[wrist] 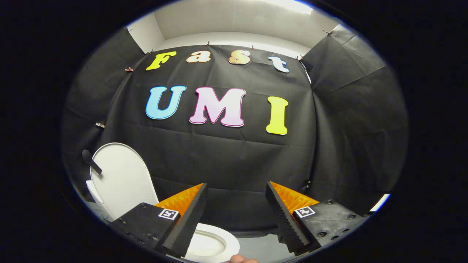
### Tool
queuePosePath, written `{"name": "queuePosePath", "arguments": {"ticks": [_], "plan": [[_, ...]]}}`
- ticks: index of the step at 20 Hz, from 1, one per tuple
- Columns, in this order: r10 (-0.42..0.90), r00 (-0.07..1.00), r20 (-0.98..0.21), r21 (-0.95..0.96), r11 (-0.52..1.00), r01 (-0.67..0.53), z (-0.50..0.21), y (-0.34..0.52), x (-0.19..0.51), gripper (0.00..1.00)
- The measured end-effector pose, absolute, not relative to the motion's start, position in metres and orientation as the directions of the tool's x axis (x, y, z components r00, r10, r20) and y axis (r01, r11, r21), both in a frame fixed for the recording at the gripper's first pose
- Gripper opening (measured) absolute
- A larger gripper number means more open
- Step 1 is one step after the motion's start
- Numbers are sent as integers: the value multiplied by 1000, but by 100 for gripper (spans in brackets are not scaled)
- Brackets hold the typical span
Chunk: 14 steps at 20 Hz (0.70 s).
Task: Open the toilet lid.
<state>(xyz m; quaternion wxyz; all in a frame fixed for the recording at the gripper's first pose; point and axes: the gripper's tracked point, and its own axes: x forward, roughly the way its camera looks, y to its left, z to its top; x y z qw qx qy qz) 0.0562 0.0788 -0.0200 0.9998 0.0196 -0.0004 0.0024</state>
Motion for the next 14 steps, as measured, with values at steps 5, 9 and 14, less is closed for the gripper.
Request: {"name": "queuePosePath", "arguments": {"ticks": [5, 9, 14], "plan": [[14, 999, 42, 20, 1000, -15, -25, 68, 57, 98], [30, 999, -36, 95, 995, -26, -45, 74, 58, 98], [40, 994, -104, 142, 990, -25, -71, 73, 61, 99]]}}
